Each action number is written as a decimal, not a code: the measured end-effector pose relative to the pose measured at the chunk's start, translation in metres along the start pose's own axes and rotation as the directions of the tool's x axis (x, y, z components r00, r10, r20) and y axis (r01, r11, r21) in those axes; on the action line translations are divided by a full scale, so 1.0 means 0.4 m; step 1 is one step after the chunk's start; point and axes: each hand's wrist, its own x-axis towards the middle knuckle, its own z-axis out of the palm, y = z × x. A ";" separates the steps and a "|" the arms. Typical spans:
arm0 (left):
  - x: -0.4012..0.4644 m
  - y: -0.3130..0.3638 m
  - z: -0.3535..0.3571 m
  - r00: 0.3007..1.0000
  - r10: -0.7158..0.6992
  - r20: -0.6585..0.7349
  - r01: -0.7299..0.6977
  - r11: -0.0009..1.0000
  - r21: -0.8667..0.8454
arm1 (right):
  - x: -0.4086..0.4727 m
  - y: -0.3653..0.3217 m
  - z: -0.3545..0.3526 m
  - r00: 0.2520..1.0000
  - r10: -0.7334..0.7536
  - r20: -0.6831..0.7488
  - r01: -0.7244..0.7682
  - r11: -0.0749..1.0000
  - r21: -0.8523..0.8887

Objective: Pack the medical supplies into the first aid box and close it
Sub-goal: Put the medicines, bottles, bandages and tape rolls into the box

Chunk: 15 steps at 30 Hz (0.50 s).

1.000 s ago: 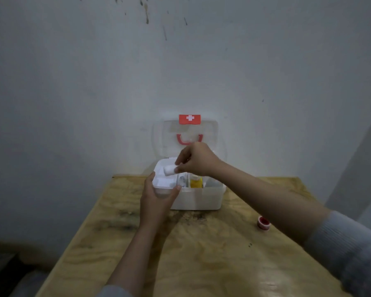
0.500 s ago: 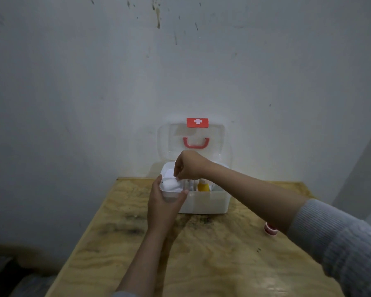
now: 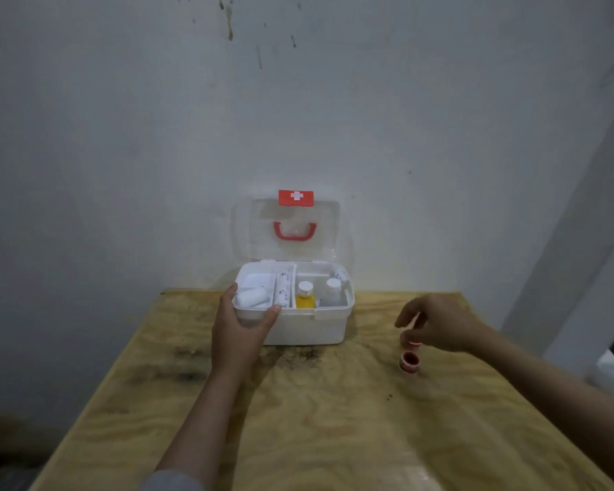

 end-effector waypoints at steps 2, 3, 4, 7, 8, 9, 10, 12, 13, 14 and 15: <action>0.002 -0.001 0.003 1.000 0.003 0.000 -0.003 1.000 -0.001 | -0.028 0.068 0.020 0.999 -0.021 0.038 0.023 0.999 -0.040; 0.002 -0.001 0.005 1.000 0.000 -0.001 0.000 1.000 -0.002 | -0.038 0.093 0.027 0.998 -0.037 0.059 0.040 0.998 -0.045; 0.002 0.000 0.006 1.000 -0.003 -0.004 0.003 1.000 -0.003 | -0.046 0.114 0.035 0.996 -0.051 0.079 0.054 0.998 -0.043; 0.002 0.001 0.010 1.000 -0.006 -0.012 0.006 1.000 -0.003 | -0.054 0.150 0.052 0.992 -0.064 0.112 0.069 0.997 -0.035; 0.001 0.002 0.010 1.000 -0.011 -0.014 0.011 1.000 -0.002 | -0.053 0.156 0.057 0.991 -0.072 0.110 0.075 0.997 -0.024; 0.001 0.002 0.010 1.000 -0.016 -0.015 0.015 1.000 -0.006 | -0.051 0.160 0.061 0.992 -0.077 0.104 0.078 0.997 -0.004; 0.000 0.003 0.010 1.000 -0.018 -0.015 0.018 1.000 -0.008 | -0.048 0.163 0.063 0.992 -0.086 0.095 0.086 0.996 0.013; -0.001 0.003 0.010 1.000 -0.012 -0.012 0.012 1.000 -0.001 | -0.044 0.165 0.065 0.990 -0.114 0.087 0.111 0.993 0.039; -0.002 0.004 0.010 1.000 -0.009 -0.010 0.009 1.000 0.005 | -0.043 0.163 0.065 0.987 -0.130 0.090 0.126 0.991 0.049; -0.002 0.005 0.010 1.000 -0.007 -0.008 0.007 1.000 0.009 | -0.043 0.161 0.065 0.985 -0.141 0.099 0.137 0.989 0.054; -0.002 0.006 0.010 1.000 -0.005 -0.006 0.005 1.000 0.011 | -0.042 0.158 0.066 0.983 -0.150 0.109 0.145 0.988 0.052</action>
